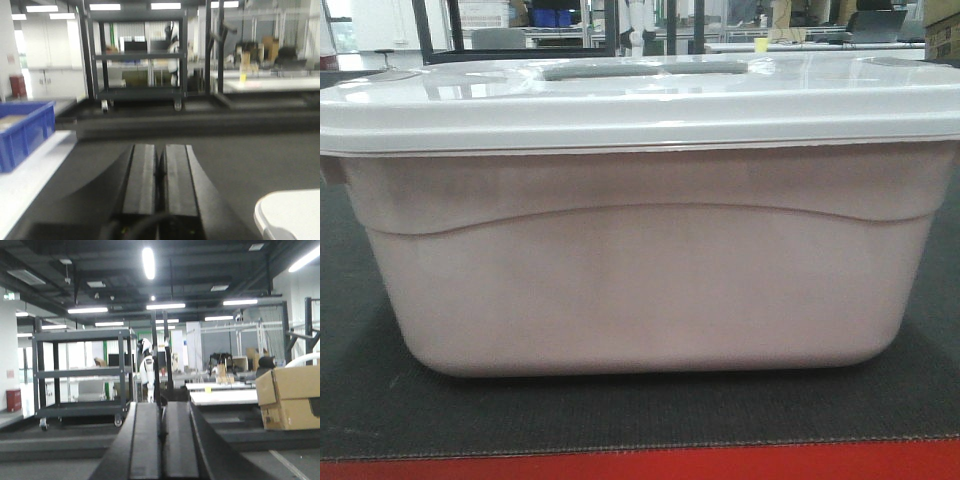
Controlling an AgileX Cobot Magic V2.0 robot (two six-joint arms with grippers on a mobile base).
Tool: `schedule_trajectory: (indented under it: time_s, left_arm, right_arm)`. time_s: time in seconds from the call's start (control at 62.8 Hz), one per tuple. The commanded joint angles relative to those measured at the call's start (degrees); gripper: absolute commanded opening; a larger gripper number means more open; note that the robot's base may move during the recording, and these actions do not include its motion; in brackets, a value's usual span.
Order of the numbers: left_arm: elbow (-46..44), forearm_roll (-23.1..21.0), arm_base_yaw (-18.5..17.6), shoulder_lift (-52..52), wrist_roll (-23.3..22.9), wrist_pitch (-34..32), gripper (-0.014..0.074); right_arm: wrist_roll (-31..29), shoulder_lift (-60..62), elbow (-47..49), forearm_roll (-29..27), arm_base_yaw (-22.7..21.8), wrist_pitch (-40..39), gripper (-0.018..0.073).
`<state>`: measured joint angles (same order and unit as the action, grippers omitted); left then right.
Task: Grab white bin and place on right shelf
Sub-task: 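Move both grippers down to the lid clips on opposite bin ends, then close both grippers on the grey lid clips of the pink bin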
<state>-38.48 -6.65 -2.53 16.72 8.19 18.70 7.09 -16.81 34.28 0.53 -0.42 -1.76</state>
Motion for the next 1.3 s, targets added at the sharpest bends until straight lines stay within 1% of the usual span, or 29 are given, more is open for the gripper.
schedule_trajectory:
  time_s: [0.0, 0.016, 0.032, 0.08, 0.095, 0.143, 0.207, 0.223, 0.27, 0.318, 0.398, 0.525, 0.573, 0.652, 0.764, 0.811, 0.843, 0.859, 0.875, 0.939, 0.955, 0.986, 1.002, 1.018, 1.066, 1.082, 1.114, 1.177, 1.289]
  left_arm:
    - [-4.80, -0.70, -1.26, 6.42, -0.26, -0.09, 0.0129]
    - [-5.14, -0.69, -1.54, 7.13, -0.26, 0.21, 0.0162]
    - [-5.50, -0.69, -1.79, 7.82, -0.26, 0.51, 0.0173]
    - [-6.67, -1.35, -2.56, 10.11, -0.26, 1.85, 0.0247]
    - [-7.03, -1.75, -2.78, 10.74, -0.26, 2.29, 0.0265]
    - [-8.20, -3.04, -3.40, 12.54, -0.26, 4.06, 0.0319]
    - [-9.77, -5.35, -3.74, 14.82, -0.26, 6.70, 0.0353]
    - [-10.18, -6.03, -3.85, 15.37, -0.26, 7.45, 0.0358]
    - [-11.82, -8.92, -3.79, 17.19, -0.26, 10.53, 0.0360]
    - [-13.40, -10.87, -3.79, 18.82, -0.26, 13.55, 0.0360]
    - [-16.45, -14.21, -3.79, 21.83, -0.26, 18.96, 0.0360]
    - [-21.60, -18.76, -3.79, 27.74, -0.26, 26.50, 0.0360]
    - [-23.22, -19.87, -3.79, 29.98, -0.26, 28.99, 0.0360]
    - [-25.70, -20.25, -3.79, 34.06, 0.22, 32.65, 0.0360]
    - [-27.21, -20.74, -2.92, 38.56, 3.24, 35.11, 0.0360]
    - [-27.21, -22.98, -1.78, 39.86, 5.10, 36.16, 0.0360]
    - [-27.21, -24.86, -0.39, 40.72, 7.23, 36.99, 0.0360]
    - [-27.21, -25.99, 0.26, 41.13, 8.18, 37.54, 0.0360]
    - [-27.21, -28.46, 1.35, 41.99, 9.79, 38.70, 0.0360]
    - [-27.21, -34.72, 5.13, 43.95, 15.36, 41.59, 0.0360]
    - [-27.21, -37.22, 6.08, 44.39, 16.66, 42.74, 0.0360]
    - [-27.21, -40.52, 8.00, 45.31, 18.98, 44.27, 0.0360]
    - [-27.21, -42.12, 9.37, 45.77, 20.07, 45.01, 0.0360]
    - [-27.10, -44.44, 10.19, 46.48, 21.53, 45.91, 0.0360]
    - [-27.09, -48.33, 12.61, 47.88, 24.05, 47.08, 0.0358]
    - [-27.09, -50.22, 13.43, 48.81, 25.04, 47.81, 0.0357]
    - [-27.09, -51.98, 14.51, 50.03, 26.54, 48.85, 0.0358]
    - [-27.09, -53.56, 15.66, 52.46, 27.82, 50.79, 0.0358]
    - [-27.09, -56.00, 15.92, 57.23, 29.87, 55.66, 0.0358]
  right_arm:
    - [-0.25, -6.20, 5.20, 0.00, -0.35, -1.01, 0.0162]
    - [-0.25, -7.00, 5.62, 0.00, -0.35, -0.13, 0.0181]
    - [-0.25, -7.82, 6.04, 0.00, -0.35, 0.45, 0.0203]
    - [-0.25, -10.53, 7.25, 0.00, -0.35, 2.49, 0.0283]
    - [-0.25, -11.26, 7.77, 0.00, -0.35, 3.21, 0.0328]
    - [-0.25, -13.32, 8.75, 0.00, -0.30, 5.71, 0.0427]
    - [-0.25, -15.75, 9.99, 0.00, -0.30, 8.50, 0.0555]
    - [-0.25, -16.54, 10.45, 0.00, -0.30, 9.30, 0.0599]
    - [-0.25, -17.93, 11.20, 0.00, -0.30, 11.79, 0.0653]
    - [-0.25, -19.31, 12.51, 0.00, -0.30, 15.04, 0.0629]
    - [-0.25, -21.14, 14.68, -1.06, -0.30, 20.74, 0.0623]
    - [-0.25, -26.07, 20.78, -4.78, -0.30, 34.13, 0.0623]
    - [-0.25, -28.18, 23.71, -6.23, -0.30, 38.82, 0.0623]
    - [-0.25, -32.52, 28.24, -8.98, -0.30, 45.63, 0.0623]
    - [-1.43, -37.83, 33.24, -11.39, -0.36, 53.94, 0.0623]
    - [-2.78, -39.65, 34.78, -12.46, -0.76, 56.52, 0.0623]
    - [-4.07, -40.69, 35.41, -13.50, -1.18, 58.16, 0.0623]
    - [-5.00, -41.36, 35.75, -14.61, -1.58, 58.89, 0.0623]
    - [-5.69, -41.94, 35.99, -15.91, -2.05, 59.31, 0.0623]
    - [-8.91, -43.19, 36.04, -20.38, -3.82, 60.04, 0.0623]
    - [-9.63, -43.47, 36.04, -22.12, -4.29, 60.15, 0.0623]
    - [-11.53, -44.13, 35.99, -25.14, -5.60, 60.57, 0.0623]
    - [-12.37, -44.26, 35.94, -25.76, -5.89, 60.73, 0.0623]
    - [-13.24, -44.74, 35.93, -27.65, -6.78, 60.96, 0.0623]
    - [-16.54, -45.95, 35.93, -31.53, -9.02, 61.93, 0.0623]
    - [-18.11, -46.50, 35.93, -34.00, -10.01, 62.49, 0.0623]
    - [-20.65, -47.54, 35.83, -36.91, -11.67, 63.45, 0.0623]
    - [-24.62, -49.58, 35.52, -41.87, -14.82, 65.72, 0.0623]
    - [-33.08, -53.61, 34.19, -55.23, -20.02, 71.56, 0.0623]
